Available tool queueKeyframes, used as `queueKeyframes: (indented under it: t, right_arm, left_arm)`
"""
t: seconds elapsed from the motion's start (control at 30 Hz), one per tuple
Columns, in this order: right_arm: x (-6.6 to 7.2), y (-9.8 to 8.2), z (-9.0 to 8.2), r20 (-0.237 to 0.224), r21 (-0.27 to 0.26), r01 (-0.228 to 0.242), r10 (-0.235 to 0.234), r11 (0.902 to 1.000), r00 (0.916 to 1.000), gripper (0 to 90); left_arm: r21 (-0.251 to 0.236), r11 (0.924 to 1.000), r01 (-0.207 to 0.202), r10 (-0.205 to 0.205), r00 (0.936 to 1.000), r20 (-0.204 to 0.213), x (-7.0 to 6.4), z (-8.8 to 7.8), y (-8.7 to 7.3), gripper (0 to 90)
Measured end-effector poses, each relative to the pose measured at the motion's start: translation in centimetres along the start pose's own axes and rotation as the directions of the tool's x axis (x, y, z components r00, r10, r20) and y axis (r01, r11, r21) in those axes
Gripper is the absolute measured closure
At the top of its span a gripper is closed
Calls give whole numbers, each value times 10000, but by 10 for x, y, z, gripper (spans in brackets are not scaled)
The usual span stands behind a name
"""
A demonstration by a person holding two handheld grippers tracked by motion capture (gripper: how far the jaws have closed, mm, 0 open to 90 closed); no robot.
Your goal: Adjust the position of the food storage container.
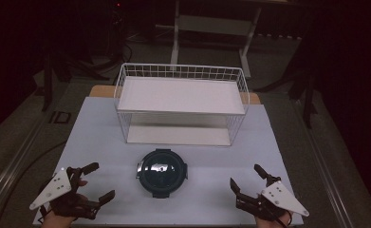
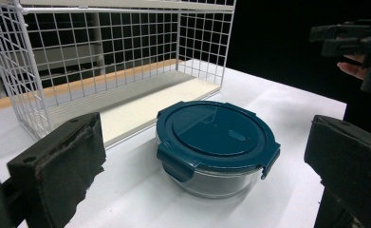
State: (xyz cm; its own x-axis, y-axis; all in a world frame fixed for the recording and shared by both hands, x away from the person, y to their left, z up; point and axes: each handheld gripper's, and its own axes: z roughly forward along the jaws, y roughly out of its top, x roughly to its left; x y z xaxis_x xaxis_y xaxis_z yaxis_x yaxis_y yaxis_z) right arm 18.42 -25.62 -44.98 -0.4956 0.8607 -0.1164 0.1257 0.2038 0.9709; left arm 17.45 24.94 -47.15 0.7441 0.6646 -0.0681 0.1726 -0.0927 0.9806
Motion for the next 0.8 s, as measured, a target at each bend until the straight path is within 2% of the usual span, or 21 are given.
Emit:
queueKeyframes:
  t: [0.1,0.23,0.33,0.47,0.53,0.6,0.73,0.77,0.8]
  right_arm:
    - [0,2,-2,-84,-173,-50,49,9998,10000,134]
    - [0,4,-4,68,-362,249,-247,9990,9997,146]
    - [1,6,-5,73,-427,304,-302,9986,9995,142]
    - [3,7,-4,285,-83,364,-362,9993,9989,136]
    - [3,7,-3,224,11,318,-318,9995,9992,136]
    - [2,7,-2,178,2,189,-189,9998,9997,136]
    - [1,8,-2,119,-28,3,-3,10000,9999,136]
    - [1,8,-2,119,-28,3,-3,10000,9999,136]
    - [0,8,-2,14,-63,-89,89,9999,10000,136]
  left_arm:
    - [84,9999,-58,57,10000,59,-1,1,0,0]
    - [96,9999,-72,69,9996,273,-4,3,3,0]
    - [40,10000,-48,46,9988,497,-7,4,10,0]
    - [132,9999,-75,68,9988,479,-4,8,20,0]
    - [139,9999,-91,84,9990,437,-3,9,22,0]
    - [361,9992,-194,182,9993,336,0,11,29,0]
    - [384,9989,276,-294,9985,466,7,14,38,0]
    - [384,9989,276,-294,9985,466,7,14,38,0]
    - [459,9988,197,-208,9995,234,9,15,41,0]
